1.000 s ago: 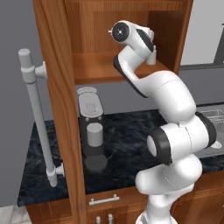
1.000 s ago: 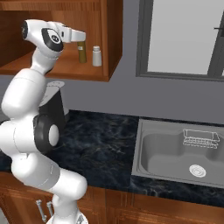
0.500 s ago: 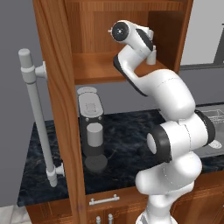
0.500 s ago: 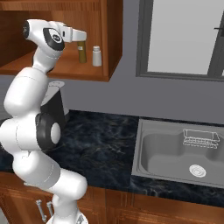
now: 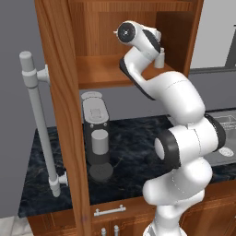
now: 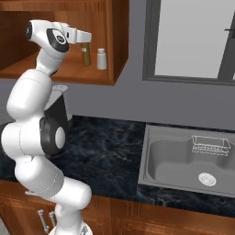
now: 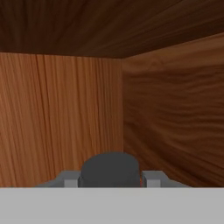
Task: Collect the turmeric, ketchup, and shaker from the cabinet and place them next to the stove.
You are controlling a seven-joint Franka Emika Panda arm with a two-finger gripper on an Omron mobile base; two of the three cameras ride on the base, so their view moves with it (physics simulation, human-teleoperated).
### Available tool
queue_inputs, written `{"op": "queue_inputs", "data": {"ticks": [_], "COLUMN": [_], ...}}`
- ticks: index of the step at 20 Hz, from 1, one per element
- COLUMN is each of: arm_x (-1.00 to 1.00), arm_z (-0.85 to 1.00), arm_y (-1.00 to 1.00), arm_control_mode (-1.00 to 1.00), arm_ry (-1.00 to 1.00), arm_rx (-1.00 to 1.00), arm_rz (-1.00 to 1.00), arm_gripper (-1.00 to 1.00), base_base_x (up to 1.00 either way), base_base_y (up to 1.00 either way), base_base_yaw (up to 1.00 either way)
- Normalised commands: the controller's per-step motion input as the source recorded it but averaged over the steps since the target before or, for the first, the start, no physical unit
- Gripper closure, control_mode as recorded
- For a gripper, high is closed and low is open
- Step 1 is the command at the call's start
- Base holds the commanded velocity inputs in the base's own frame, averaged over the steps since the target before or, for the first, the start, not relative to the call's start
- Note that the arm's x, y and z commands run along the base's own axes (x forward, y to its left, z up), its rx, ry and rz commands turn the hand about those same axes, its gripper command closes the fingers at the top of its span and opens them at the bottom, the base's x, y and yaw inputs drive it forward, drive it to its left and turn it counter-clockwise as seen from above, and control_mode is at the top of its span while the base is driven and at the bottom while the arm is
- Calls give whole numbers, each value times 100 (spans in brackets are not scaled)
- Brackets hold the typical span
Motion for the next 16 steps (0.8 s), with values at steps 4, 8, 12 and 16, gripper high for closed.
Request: {"op": "queue_inputs", "data": {"ticks": [4,8,12,16], "arm_x": [0,0,0,0], "arm_z": [0,0,0,-2], "arm_y": [0,0,0,0], "arm_control_mode": [-100,-100,-100,-100], "arm_ry": [0,0,0,0], "arm_rx": [0,0,0,0], "arm_rz": [0,0,0,0], "arm_gripper": [100,100,100,100], "base_base_x": [0,0,0,0], "base_base_y": [0,0,0,0], "base_base_yaw": [0,0,0,0]}}
